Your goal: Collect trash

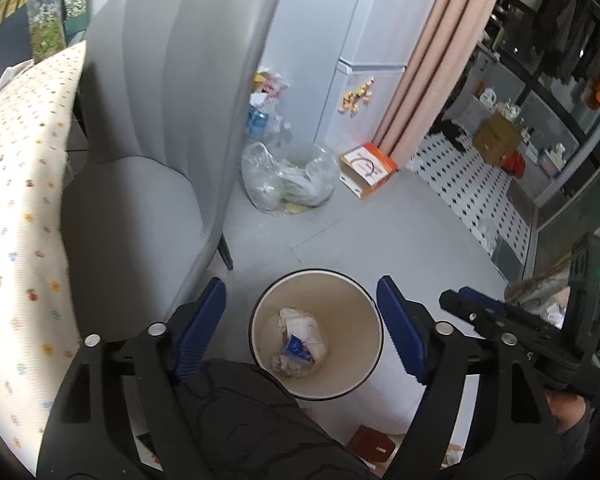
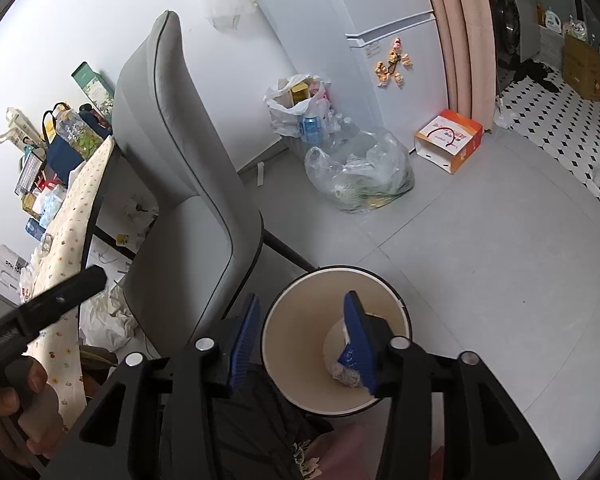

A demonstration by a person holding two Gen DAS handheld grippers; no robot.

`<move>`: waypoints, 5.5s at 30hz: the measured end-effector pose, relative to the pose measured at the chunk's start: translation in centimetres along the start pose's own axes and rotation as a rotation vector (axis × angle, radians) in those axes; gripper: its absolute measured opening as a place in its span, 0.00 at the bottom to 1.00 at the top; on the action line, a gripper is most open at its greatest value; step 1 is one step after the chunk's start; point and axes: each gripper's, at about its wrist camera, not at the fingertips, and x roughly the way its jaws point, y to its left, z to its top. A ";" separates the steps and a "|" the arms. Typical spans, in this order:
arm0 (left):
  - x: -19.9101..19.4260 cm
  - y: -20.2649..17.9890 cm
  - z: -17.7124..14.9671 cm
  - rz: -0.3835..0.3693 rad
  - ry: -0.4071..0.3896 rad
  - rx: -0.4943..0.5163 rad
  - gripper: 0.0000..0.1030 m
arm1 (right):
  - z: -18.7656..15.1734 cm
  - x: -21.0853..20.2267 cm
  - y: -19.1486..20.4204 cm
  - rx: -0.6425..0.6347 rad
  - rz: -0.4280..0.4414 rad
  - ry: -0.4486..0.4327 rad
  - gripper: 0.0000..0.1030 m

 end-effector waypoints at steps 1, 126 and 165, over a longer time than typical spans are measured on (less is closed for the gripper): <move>-0.5 0.3 0.1 -0.001 -0.009 -0.006 0.79 | 0.1 0.0 0.2 -0.006 0.002 0.002 0.47; -26.4 39.3 -16.2 0.466 -0.514 -0.845 0.17 | 0.7 11.8 51.3 -0.756 0.148 0.016 0.83; -23.9 30.9 -10.4 0.321 -0.502 -0.629 0.17 | 0.3 1.1 39.8 -0.571 0.321 0.030 0.23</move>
